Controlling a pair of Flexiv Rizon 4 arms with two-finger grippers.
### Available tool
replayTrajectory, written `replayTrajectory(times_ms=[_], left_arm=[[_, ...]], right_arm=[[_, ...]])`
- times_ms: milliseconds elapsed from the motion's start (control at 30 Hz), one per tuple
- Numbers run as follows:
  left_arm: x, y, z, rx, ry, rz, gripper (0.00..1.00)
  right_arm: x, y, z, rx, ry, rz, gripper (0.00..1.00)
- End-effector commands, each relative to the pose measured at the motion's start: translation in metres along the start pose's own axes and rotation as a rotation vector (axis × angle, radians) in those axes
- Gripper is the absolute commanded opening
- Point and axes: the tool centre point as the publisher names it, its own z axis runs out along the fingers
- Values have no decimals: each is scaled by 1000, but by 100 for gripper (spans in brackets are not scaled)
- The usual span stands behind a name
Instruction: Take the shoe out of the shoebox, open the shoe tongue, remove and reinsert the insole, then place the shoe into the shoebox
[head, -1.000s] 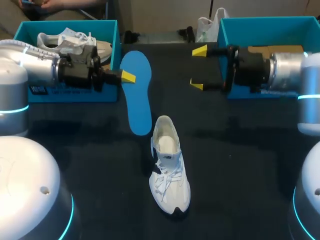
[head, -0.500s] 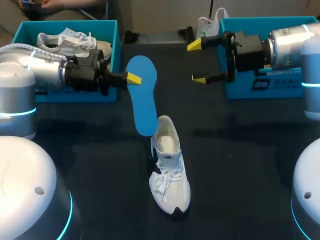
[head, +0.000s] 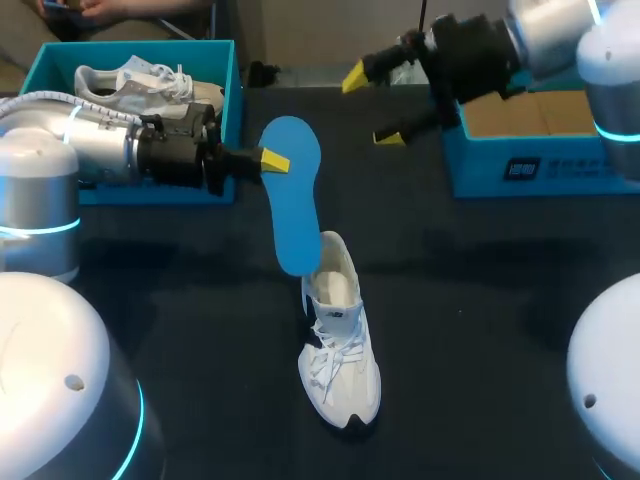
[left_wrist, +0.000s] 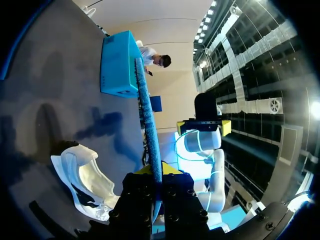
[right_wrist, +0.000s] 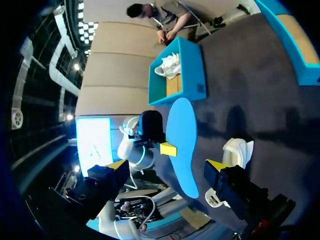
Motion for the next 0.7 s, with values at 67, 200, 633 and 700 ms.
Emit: replayTrajectory(times_ms=[67, 200, 633, 700], left_arm=[[-1, 0, 0, 0, -1, 0, 0], [-1, 0, 0, 0, -1, 0, 0], [-1, 0, 0, 0, -1, 0, 0], [-1, 0, 0, 0, -1, 0, 0]], right_arm=[[18, 3, 11, 36, -359, 12, 100], [24, 0, 19, 42, -446, 26, 100], [44, -6, 55, 48, -650, 36, 100], [44, -7, 62, 41, -669, 49, 100]])
